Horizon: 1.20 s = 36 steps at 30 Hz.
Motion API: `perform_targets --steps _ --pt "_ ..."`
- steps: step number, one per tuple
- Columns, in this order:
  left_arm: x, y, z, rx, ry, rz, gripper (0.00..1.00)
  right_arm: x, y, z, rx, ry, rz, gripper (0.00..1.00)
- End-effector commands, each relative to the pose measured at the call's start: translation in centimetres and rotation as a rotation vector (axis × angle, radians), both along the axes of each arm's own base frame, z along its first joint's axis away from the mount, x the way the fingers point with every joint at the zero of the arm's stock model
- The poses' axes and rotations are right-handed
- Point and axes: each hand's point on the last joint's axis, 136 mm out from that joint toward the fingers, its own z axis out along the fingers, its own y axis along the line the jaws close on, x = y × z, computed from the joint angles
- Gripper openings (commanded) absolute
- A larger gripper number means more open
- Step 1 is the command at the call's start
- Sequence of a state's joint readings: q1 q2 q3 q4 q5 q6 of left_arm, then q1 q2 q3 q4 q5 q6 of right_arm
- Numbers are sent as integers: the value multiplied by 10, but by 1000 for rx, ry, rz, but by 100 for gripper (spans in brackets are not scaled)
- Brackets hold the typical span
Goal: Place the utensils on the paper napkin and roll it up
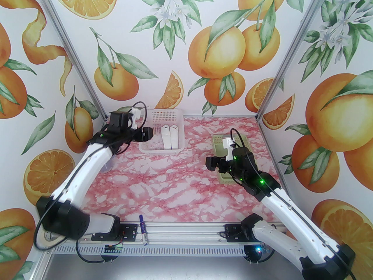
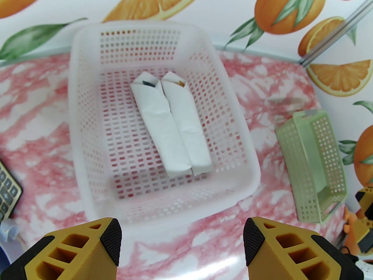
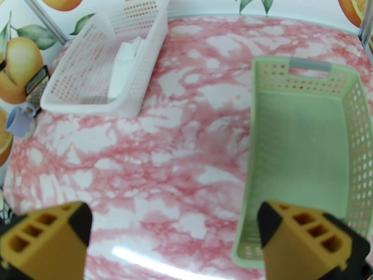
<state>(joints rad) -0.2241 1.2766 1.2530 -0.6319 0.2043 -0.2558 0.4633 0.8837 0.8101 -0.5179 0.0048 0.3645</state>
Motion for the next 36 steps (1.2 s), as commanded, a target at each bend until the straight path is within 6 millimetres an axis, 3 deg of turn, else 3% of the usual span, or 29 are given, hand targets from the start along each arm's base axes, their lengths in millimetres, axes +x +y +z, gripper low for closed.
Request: perform_targets --steps 1,7,13,19,21,27,36 --pt "-13 14 13 -15 -95 60 77 4 -11 16 -27 -45 -43 100" --pt "-53 43 9 32 -170 147 85 6 -24 22 -33 -69 -94 100" --pt "-75 75 1 82 -256 268 96 11 -44 15 -54 -68 -167 100" --pt "-80 91 -3 109 -307 343 100 14 -63 9 -66 -74 -232 100" --pt "-82 108 -8 159 -339 414 100 20 -90 1 -48 -81 -326 100" --pt "-83 126 -10 247 -360 477 100 31 -130 -16 11 -71 -474 100" --pt "-81 136 -19 301 -376 517 100 53 -159 -48 24 -60 -565 100"
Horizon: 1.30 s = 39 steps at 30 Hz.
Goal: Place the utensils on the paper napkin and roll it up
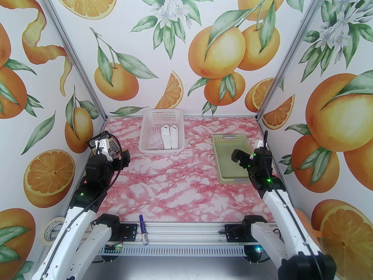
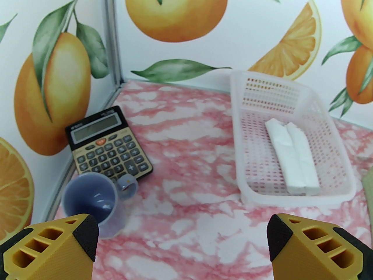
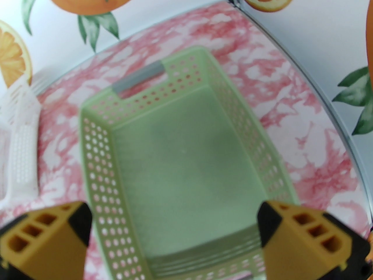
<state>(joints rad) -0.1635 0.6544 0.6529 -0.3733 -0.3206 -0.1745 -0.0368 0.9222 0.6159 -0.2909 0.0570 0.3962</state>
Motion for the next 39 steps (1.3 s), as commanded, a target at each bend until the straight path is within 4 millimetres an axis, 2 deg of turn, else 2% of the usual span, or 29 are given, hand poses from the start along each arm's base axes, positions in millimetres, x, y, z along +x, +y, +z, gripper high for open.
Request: perform_targets --steps 1,6,11,19,28,36,39 --pt "2 10 5 37 -44 41 100 14 -3 3 -4 -85 -8 100" --pt "5 12 -2 64 -36 50 100 18 -13 -4 -85 -168 -29 100" --pt "8 16 -5 85 -39 68 100 23 -20 -14 -183 -151 -18 100" --pt "17 14 -13 93 -23 63 100 40 -10 -25 -168 -256 11 100" --pt "20 16 -13 106 -10 70 100 58 16 -29 -224 -349 90 100" --pt "22 17 -18 115 6 77 100 63 21 -21 -321 -426 126 100" --pt "23 17 -18 114 9 78 100 67 21 -32 -321 -416 129 100"
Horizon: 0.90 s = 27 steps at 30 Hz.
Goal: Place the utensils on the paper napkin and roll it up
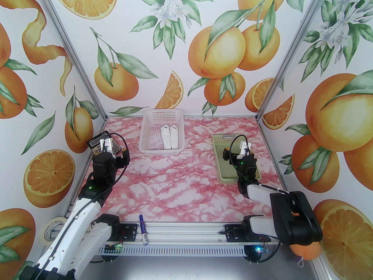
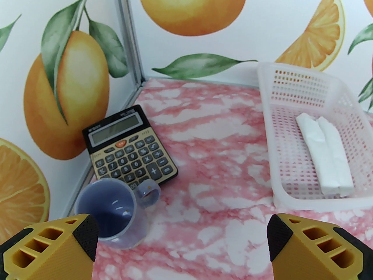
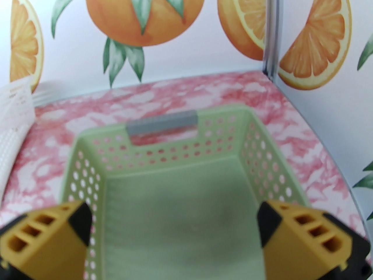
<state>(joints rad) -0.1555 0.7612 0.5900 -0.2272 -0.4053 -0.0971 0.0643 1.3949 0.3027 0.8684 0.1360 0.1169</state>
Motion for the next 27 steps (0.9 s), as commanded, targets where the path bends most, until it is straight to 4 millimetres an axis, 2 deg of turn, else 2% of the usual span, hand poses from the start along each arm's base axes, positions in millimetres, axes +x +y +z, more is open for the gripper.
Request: perform_targets --steps 1,5,11,27 --pt "3 4 6 9 -26 16 100 4 -1 5 -34 -70 -2 100" --pt "4 4 8 13 -27 18 100 6 -1 -5 -31 -88 -7 100" --pt "4 6 4 16 -19 25 100 19 -6 -13 -34 11 -46 100" --pt "4 9 -28 132 -36 0 100 20 -2 -13 -44 11 -29 100"
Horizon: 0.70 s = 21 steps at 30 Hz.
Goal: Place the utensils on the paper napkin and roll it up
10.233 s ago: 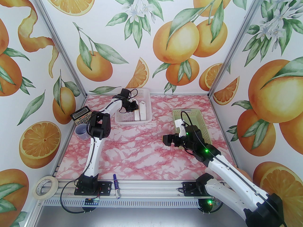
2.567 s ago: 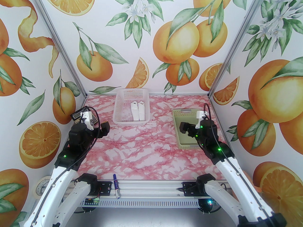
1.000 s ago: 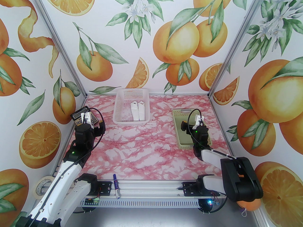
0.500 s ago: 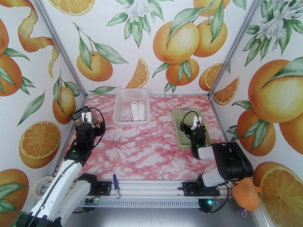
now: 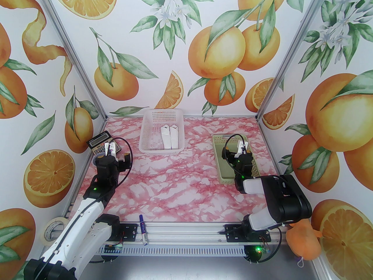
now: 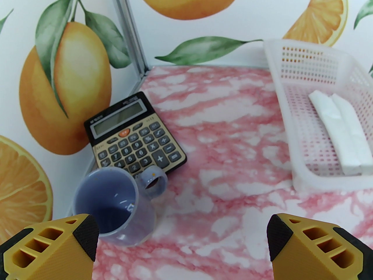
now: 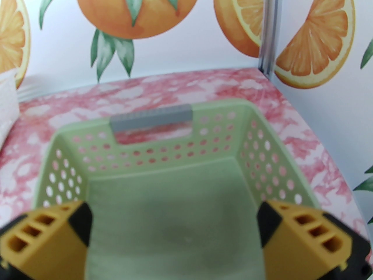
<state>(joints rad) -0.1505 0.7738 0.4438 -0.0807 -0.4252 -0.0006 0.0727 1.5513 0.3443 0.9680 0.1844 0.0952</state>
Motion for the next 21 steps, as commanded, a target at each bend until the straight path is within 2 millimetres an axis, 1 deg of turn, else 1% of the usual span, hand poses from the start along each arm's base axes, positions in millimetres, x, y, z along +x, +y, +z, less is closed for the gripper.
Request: perform_targets --steps 1,4,6,11,15,21 --pt "5 7 9 36 -78 20 100 4 3 4 -11 -6 7 100" --pt "8 10 1 19 -104 38 100 4 2 4 -11 -5 5 100" --pt "13 10 -5 -24 -124 44 100 4 2 3 -11 -4 6 100" --pt "29 5 -28 -7 -77 17 100 4 2 3 -11 -3 6 100" --pt "41 0 -43 -12 -75 -14 100 4 2 3 -11 -3 6 100" --pt "57 -11 -52 24 -58 -97 100 4 3 4 -11 -4 7 100"
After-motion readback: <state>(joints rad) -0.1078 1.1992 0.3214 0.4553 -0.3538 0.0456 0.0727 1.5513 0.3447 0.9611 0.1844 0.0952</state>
